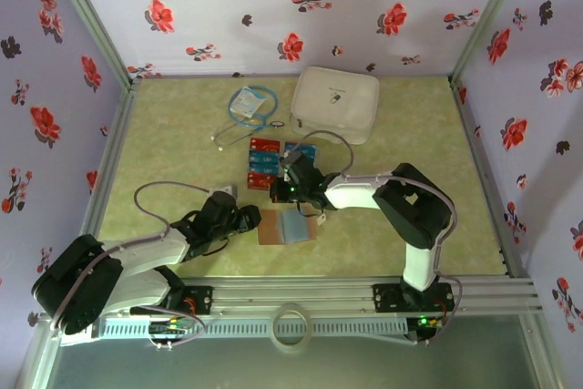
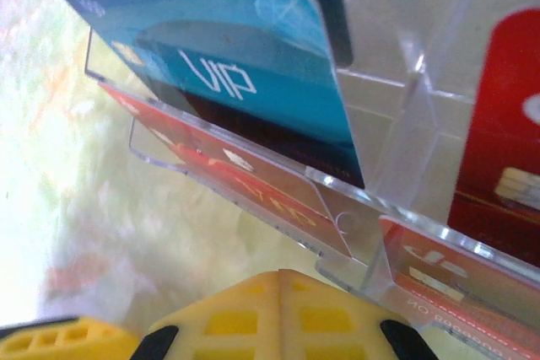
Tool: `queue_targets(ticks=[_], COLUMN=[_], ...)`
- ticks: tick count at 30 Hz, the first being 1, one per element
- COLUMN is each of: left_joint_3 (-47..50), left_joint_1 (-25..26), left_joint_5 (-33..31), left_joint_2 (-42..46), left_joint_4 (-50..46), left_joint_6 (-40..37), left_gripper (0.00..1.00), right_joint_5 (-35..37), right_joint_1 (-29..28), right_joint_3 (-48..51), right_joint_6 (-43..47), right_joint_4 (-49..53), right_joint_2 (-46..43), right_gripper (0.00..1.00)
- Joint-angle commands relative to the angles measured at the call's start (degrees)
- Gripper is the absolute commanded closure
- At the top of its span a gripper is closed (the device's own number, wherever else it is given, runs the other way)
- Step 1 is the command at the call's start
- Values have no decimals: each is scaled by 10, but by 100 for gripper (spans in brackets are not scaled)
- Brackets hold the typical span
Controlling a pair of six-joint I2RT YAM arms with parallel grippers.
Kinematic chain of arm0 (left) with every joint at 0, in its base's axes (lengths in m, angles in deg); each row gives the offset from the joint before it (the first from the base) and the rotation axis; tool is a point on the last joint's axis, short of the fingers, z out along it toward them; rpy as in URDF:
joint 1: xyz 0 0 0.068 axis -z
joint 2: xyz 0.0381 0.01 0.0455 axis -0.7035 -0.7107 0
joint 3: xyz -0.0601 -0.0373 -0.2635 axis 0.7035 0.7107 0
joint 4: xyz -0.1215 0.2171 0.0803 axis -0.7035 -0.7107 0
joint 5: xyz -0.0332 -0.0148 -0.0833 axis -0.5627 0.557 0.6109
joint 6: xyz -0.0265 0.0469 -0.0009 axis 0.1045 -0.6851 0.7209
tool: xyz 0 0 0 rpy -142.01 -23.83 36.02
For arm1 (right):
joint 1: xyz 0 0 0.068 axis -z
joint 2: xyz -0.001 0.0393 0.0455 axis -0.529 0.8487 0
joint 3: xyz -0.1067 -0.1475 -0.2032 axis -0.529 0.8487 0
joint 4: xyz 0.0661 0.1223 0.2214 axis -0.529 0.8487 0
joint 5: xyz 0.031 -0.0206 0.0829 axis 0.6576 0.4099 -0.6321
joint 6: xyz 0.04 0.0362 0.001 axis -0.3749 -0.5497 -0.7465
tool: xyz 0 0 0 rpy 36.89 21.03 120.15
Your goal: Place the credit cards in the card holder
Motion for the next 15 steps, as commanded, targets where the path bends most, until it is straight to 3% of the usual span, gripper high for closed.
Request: queue_targets(ticks=[1, 8, 15], left_joint_3=[14, 9, 3], left_joint_1=[-7, -9, -8], left_joint_5=[-15, -13, 11], left_joint_2=[5, 9, 15], left_joint_4=[-17, -19, -5], left_joint_6=[-14, -17, -26], left_gripper=[42, 40, 35], right_joint_5=[30, -21, -58], right_joint_1=[27, 56, 56], right_joint_3=[-37, -91, -27], right_joint_6=[15, 53, 56], right_joint_4=[-3, 45, 56], right_joint_2=[23, 32, -63], right_gripper=[100, 100, 98])
